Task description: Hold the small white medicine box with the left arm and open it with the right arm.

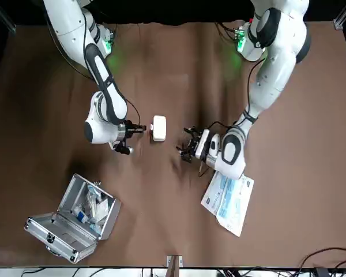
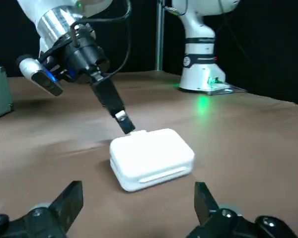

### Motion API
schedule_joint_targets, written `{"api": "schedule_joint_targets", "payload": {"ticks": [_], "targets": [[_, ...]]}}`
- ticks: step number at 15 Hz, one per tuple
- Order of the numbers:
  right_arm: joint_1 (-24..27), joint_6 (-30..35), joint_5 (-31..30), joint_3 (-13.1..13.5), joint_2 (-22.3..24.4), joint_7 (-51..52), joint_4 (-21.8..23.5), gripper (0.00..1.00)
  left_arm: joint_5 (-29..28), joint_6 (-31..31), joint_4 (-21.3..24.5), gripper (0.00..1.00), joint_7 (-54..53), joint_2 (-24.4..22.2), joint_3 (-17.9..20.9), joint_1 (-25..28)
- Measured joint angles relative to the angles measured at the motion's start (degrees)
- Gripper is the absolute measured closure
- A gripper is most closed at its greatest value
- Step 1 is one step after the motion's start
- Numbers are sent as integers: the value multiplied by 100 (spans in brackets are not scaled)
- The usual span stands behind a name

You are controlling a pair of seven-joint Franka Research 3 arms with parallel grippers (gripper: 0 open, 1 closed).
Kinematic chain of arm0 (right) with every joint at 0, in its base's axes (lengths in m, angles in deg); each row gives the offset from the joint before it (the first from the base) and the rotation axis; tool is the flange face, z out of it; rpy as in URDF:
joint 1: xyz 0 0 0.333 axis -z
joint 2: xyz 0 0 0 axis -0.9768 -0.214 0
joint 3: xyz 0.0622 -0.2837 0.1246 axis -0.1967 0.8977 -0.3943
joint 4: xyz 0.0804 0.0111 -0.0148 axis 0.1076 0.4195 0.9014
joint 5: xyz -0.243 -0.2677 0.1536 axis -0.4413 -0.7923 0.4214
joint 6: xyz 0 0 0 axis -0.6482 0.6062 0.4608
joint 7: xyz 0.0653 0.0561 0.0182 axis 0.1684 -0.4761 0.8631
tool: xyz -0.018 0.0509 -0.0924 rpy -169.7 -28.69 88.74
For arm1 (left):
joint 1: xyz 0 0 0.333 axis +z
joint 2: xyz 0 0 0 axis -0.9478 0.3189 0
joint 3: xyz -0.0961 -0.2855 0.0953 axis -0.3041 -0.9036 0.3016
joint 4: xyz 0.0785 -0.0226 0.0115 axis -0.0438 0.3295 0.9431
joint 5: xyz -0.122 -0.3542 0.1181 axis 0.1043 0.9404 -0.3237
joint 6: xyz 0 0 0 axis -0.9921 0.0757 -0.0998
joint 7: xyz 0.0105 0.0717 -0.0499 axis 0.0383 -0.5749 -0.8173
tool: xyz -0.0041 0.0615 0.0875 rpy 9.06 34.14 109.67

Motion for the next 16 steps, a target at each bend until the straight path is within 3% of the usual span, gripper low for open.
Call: {"api": "schedule_joint_targets", "payload": {"ticks": [4,16], "targets": [[-6,9,4,-14,-1,167,-47,99,350,588,-139,1,-27,147,-1,-420],[-15,102,58,-131,-273,317,-262,99,519,1243,-268,6,-27,371,-3,-886]]}}
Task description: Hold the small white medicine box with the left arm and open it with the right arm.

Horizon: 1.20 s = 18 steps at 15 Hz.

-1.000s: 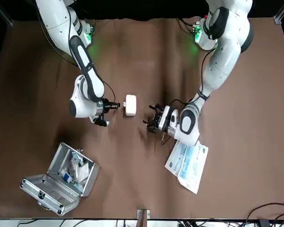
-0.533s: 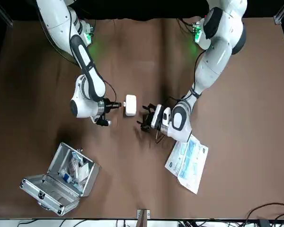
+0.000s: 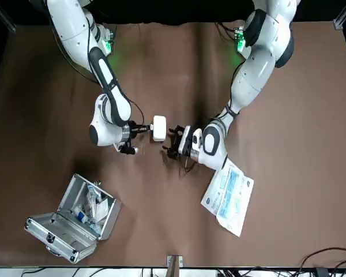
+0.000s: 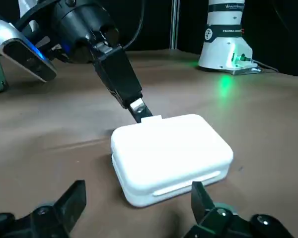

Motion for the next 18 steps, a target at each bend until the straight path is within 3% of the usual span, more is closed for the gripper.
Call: {"api": "schedule_joint_targets", "payload": {"ticks": [14,16,18], "targets": [[-87,139,570,-22,-54,220,-35,99,84,331,-43,8,1,114,0,-187],[-92,198,619,-31,-55,220,-63,99,88,336,-49,10,3,135,-1,-219],[-116,238,741,-52,-55,220,-107,99,88,333,-50,21,0,135,-1,-228]]}}
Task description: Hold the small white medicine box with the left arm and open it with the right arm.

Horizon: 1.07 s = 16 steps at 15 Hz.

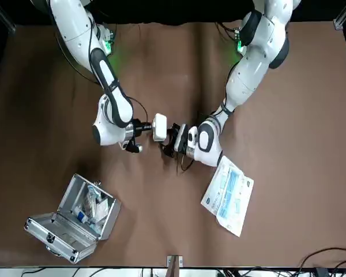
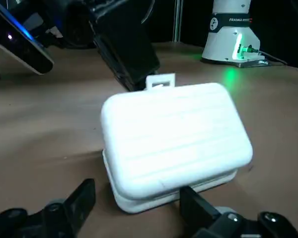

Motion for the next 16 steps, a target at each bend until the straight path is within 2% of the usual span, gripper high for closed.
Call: {"api": "schedule_joint_targets", "payload": {"ticks": [2,3,4,5,9,16], "targets": [[-53,22,118,-16,0,0,-47,99,0,2,-4,25,-2,0,1,2],[-119,32,219,-18,0,-26,-102,99,0,2,-12,41,-24,1,6,7],[-146,32,232,-20,0,-63,-131,99,8,24,-27,50,-27,2,7,8],[-168,33,239,-21,0,-114,-163,99,9,25,-29,53,-27,4,7,7],[-274,34,366,-23,-1,-244,-270,99,28,50,-52,59,-27,13,7,6],[-346,23,430,-18,-2,-319,-310,99,28,51,-54,59,-27,14,7,6]]}}
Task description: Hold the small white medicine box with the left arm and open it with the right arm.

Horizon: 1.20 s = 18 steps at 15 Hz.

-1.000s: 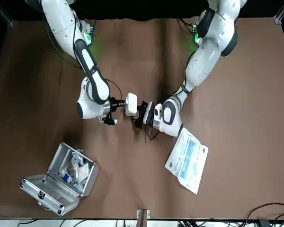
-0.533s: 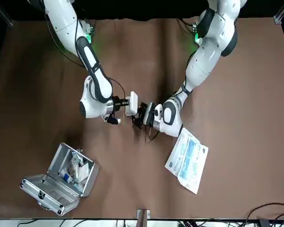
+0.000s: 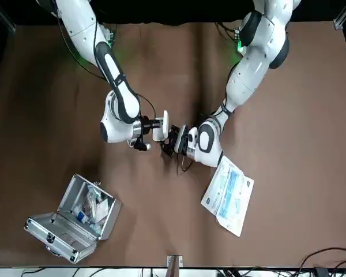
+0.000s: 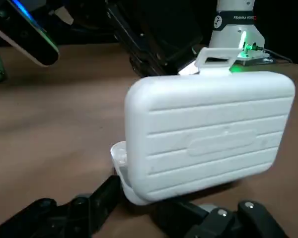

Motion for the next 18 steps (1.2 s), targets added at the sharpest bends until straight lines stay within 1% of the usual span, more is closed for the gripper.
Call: {"api": "schedule_joint_targets", "payload": {"ticks": [18], "targets": [[-111,-25,112,2,0,-12,-47,99,1,0,-1,58,0,2,0,1]]}}
